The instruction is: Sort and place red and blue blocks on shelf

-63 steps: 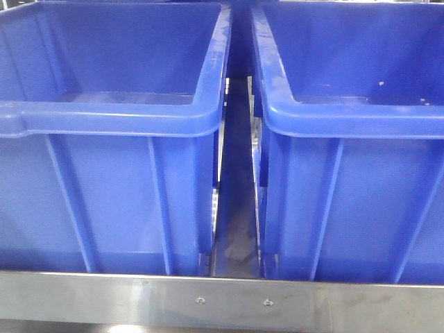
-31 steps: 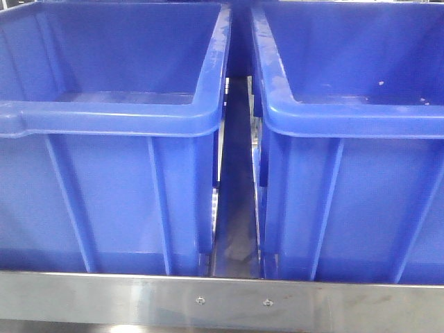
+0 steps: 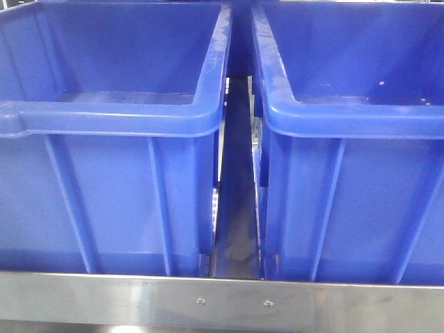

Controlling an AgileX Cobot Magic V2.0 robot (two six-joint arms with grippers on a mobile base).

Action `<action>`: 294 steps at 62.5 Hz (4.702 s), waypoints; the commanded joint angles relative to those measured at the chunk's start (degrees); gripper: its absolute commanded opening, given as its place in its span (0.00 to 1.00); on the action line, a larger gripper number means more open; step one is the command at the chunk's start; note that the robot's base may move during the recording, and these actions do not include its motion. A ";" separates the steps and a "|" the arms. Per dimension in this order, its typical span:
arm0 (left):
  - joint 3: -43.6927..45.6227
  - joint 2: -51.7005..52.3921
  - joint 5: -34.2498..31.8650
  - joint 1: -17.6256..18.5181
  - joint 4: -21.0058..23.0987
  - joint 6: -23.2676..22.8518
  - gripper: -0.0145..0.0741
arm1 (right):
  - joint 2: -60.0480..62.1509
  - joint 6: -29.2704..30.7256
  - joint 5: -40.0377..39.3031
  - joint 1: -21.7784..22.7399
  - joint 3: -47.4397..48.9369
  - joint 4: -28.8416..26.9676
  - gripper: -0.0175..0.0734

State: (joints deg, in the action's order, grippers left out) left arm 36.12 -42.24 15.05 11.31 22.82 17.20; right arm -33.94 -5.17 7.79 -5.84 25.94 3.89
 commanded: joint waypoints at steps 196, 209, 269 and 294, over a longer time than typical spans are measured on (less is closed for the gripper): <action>-10.79 27.81 -3.51 -11.98 -2.41 -3.56 0.31 | 23.25 4.55 -5.89 7.71 -7.35 -8.00 0.24; -10.79 27.81 -3.51 -11.98 -2.41 -3.56 0.31 | 23.25 4.55 -5.89 7.71 -7.35 -8.00 0.24; -11.01 27.70 -3.51 -11.98 -2.41 -3.56 0.31 | 35.84 4.51 -12.42 5.24 -26.31 -6.99 0.24; -11.32 27.70 -3.51 -11.98 -2.41 -3.56 0.31 | 35.84 4.51 -14.51 5.15 -26.31 -6.98 0.24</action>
State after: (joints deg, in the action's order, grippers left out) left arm 23.23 -13.89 15.79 -0.67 19.52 14.08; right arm 0.69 -0.92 -1.13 -0.70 -1.60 -3.61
